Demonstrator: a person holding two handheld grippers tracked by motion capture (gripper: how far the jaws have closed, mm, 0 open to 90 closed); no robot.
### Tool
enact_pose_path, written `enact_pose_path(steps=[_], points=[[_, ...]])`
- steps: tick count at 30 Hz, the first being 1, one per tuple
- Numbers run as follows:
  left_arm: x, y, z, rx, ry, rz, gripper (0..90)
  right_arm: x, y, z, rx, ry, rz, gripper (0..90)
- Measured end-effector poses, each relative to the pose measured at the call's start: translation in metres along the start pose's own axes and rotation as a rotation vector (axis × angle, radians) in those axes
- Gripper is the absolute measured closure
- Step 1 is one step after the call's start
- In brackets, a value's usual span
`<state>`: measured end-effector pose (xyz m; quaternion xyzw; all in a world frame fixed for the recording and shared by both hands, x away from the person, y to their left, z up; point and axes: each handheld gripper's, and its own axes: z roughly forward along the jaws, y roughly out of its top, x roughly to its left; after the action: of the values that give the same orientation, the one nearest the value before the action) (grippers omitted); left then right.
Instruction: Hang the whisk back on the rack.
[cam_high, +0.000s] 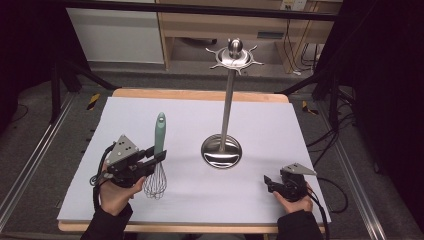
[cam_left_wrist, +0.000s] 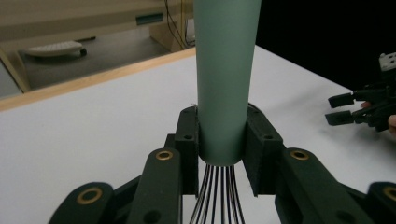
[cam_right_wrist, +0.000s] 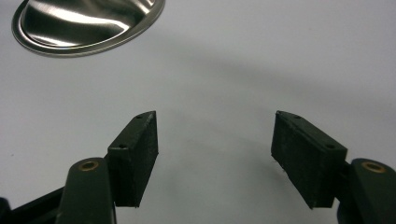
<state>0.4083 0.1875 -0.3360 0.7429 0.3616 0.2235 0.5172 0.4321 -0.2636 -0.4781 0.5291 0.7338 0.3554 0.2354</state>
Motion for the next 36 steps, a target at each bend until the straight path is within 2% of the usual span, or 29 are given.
enact_pose_path(steps=[12, 16, 29, 36], points=[[-0.020, 0.026, 0.008, -0.082, -0.056, 0.029, 69.1, 0.000, 0.000, 0.000, -0.001, 0.000, -0.001, 31.9], [-0.029, 0.037, 0.014, -0.092, -0.076, 0.043, 69.1, -0.001, 0.000, 0.000, -0.003, 0.001, -0.012, 32.0], [-0.054, 0.062, 0.040, -0.104, -0.126, 0.093, 69.1, -0.001, 0.001, 0.000, -0.008, 0.006, -0.003, 31.9], [-0.064, 0.076, 0.053, -0.116, -0.149, 0.105, 69.1, -0.001, 0.001, 0.000, -0.013, 0.010, -0.002, 31.9]])
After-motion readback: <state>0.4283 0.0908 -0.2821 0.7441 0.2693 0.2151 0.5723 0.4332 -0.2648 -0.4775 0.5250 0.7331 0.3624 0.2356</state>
